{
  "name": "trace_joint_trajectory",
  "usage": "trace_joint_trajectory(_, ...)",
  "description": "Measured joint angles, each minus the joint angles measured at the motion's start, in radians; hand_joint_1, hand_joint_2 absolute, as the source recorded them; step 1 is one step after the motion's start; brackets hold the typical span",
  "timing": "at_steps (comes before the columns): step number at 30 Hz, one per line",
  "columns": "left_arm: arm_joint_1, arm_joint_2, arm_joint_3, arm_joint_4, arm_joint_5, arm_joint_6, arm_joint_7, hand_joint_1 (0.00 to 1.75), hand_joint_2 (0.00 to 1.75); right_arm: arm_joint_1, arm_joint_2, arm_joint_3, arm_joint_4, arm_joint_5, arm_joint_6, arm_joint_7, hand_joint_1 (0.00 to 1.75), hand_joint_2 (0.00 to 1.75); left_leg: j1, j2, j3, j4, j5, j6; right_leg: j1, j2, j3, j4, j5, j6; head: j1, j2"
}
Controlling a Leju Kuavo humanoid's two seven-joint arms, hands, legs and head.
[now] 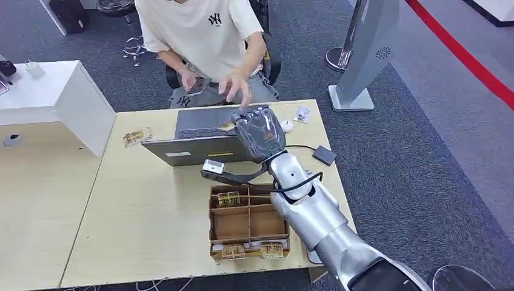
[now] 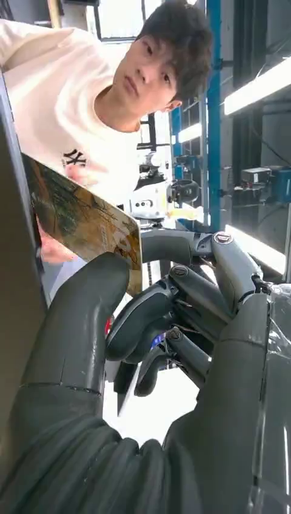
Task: Pass the card to the sensor for recognition and then transmit it.
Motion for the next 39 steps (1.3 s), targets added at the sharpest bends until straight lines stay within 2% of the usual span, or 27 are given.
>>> trace_joint_trajectory(11, 0.001, 0.000, 0.000, 0.000, 0.002, 0.000, -0.002, 0.00, 0.00, 0.002, 0.000, -0.008, -0.007, 0.009, 0.000, 0.000, 1.75, 1.75, 0.000, 0.000, 0.000, 0.000, 0.000, 0.000, 0.000, 0.000, 0.000, 0.000, 0.000, 0.000, 0.000, 0.000)
trace_joint_trajectory(12, 0.001, 0.000, 0.000, 0.000, 0.002, 0.000, -0.002, 0.00, 0.00, 0.003, 0.000, -0.008, -0.008, 0.010, 0.000, 0.000, 1.43, 1.75, 0.000, 0.000, 0.000, 0.000, 0.000, 0.000, 0.000, 0.000, 0.000, 0.000, 0.000, 0.000, 0.000, 0.000)
trace_joint_trajectory(13, 0.001, 0.000, 0.000, 0.000, 0.002, 0.000, -0.002, 0.00, 0.00, 0.003, 0.000, -0.009, -0.008, 0.011, 0.000, 0.001, 0.44, 1.75, 0.000, 0.000, 0.000, 0.000, 0.000, 0.000, 0.000, 0.000, 0.000, 0.000, 0.000, 0.000, 0.000, 0.000)
trace_joint_trajectory(14, 0.001, 0.000, 0.000, 0.000, 0.002, 0.000, -0.002, 0.00, 0.00, 0.003, 0.000, -0.010, -0.008, 0.011, 0.000, 0.001, 0.44, 1.75, 0.000, 0.000, 0.000, 0.000, 0.000, 0.000, 0.000, 0.000, 0.000, 0.000, 0.000, 0.000, 0.000, 0.000)
trace_joint_trajectory(15, 0.001, 0.000, 0.000, 0.000, 0.003, 0.000, -0.002, 0.00, 0.00, 0.003, 0.000, -0.010, -0.008, 0.011, 0.000, 0.002, 0.00, 1.75, 0.000, 0.000, 0.000, 0.000, 0.000, 0.000, 0.000, 0.000, 0.000, 0.000, 0.000, 0.000, 0.000, 0.000)
trace_joint_trajectory(17, 0.001, 0.000, 0.000, 0.000, 0.003, 0.001, -0.003, 0.00, 0.00, 0.005, 0.000, -0.011, -0.009, 0.012, 0.000, 0.003, 0.00, 1.75, 0.000, 0.000, 0.000, 0.000, 0.000, 0.000, 0.000, 0.000, 0.000, 0.000, 0.000, 0.000, 0.000, 0.000)
trace_joint_trajectory(18, 0.001, 0.000, 0.000, 0.000, 0.004, 0.001, -0.003, 0.00, 0.00, 0.007, 0.000, -0.012, -0.014, 0.013, 0.000, 0.003, 0.00, 0.00, 0.000, 0.000, 0.000, 0.000, 0.000, 0.000, 0.000, 0.000, 0.000, 0.000, 0.000, 0.000, 0.000, 0.000)
trace_joint_trajectory(24, 0.002, 0.000, 0.000, 0.000, 0.010, 0.002, -0.003, 0.00, 0.00, 0.016, 0.000, -0.019, -0.029, 0.008, -0.002, 0.002, 0.00, 0.00, 0.000, 0.000, 0.000, 0.000, 0.000, 0.000, 0.000, 0.000, 0.000, 0.000, 0.000, 0.000, 0.000, 0.000)
trace_joint_trajectory(30, 0.005, 0.000, 0.000, 0.000, 0.014, 0.004, -0.003, 0.00, 0.00, 0.054, 0.000, -0.036, -0.105, 0.014, -0.002, -0.016, 0.00, 0.00, 0.000, 0.000, 0.000, 0.000, 0.000, 0.000, 0.000, 0.000, 0.000, 0.000, 0.000, 0.000, 0.000, 0.000)
trace_joint_trajectory(36, 0.011, 0.000, 0.000, 0.000, 0.023, 0.015, -0.008, 0.00, 0.00, 0.128, 0.000, -0.071, -0.257, -0.039, -0.002, -0.085, 0.00, 0.00, 0.000, 0.000, 0.000, 0.000, 0.000, 0.000, 0.000, 0.000, 0.000, 0.000, 0.000, 0.000, 0.000, 0.000)
trace_joint_trajectory(39, 0.013, 0.000, 0.000, 0.000, 0.034, 0.018, -0.014, 0.00, 0.00, 0.183, 0.002, -0.097, -0.347, -0.109, -0.003, -0.146, 0.00, 0.00, 0.000, -0.001, -0.001, 0.000, 0.000, 0.000, 0.000, -0.001, 0.000, 0.000, -0.001, 0.000, 0.000, 0.000)
